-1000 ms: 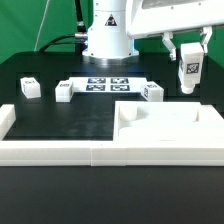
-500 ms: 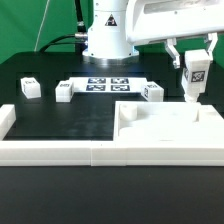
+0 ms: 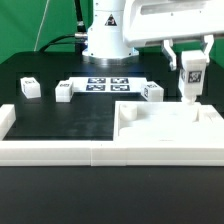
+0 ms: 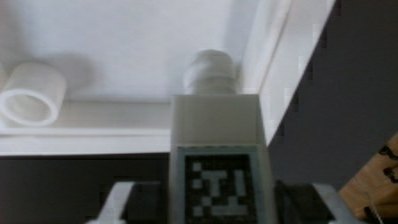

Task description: Assemble one leg

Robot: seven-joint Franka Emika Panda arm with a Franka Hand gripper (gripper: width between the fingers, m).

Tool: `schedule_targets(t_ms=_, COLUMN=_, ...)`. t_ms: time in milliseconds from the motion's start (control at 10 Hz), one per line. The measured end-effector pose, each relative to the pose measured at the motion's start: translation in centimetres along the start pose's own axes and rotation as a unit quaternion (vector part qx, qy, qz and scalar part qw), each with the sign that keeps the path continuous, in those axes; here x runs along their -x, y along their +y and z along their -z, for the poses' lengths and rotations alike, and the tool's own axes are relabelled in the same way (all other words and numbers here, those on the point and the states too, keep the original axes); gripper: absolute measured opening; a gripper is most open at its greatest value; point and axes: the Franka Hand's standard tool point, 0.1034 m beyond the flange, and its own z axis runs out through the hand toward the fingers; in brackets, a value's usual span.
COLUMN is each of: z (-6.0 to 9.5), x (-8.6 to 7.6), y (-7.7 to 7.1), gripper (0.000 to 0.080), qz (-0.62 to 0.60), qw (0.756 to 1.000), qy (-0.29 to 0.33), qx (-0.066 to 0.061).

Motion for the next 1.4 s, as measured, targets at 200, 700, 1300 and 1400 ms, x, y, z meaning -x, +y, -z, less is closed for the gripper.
schedule_targets(t_ms=200, z=-1.6, x=-1.2, y=-0.4, gripper=0.0290, qz=0.003, qw=1.000, qy=0.005, qx=-0.003)
schedule_targets(t_ms=700, z=-2.6, x=-2.1, y=-0.5, gripper=0.0290, qz=0.003, qw=1.000, qy=0.016, qx=-0.004)
schedule_targets(t_ms=1300, z=-2.9, x=-2.5, y=-0.3, gripper=0.0290, qz=0.001, qw=1.000, qy=0.028, qx=-0.001)
schedule_targets(t_ms=1400, z=-2.9, x=-2.5, y=-0.3, gripper=0.0290, qz=0.001, qw=1.000, qy=0.028, qx=-0.001)
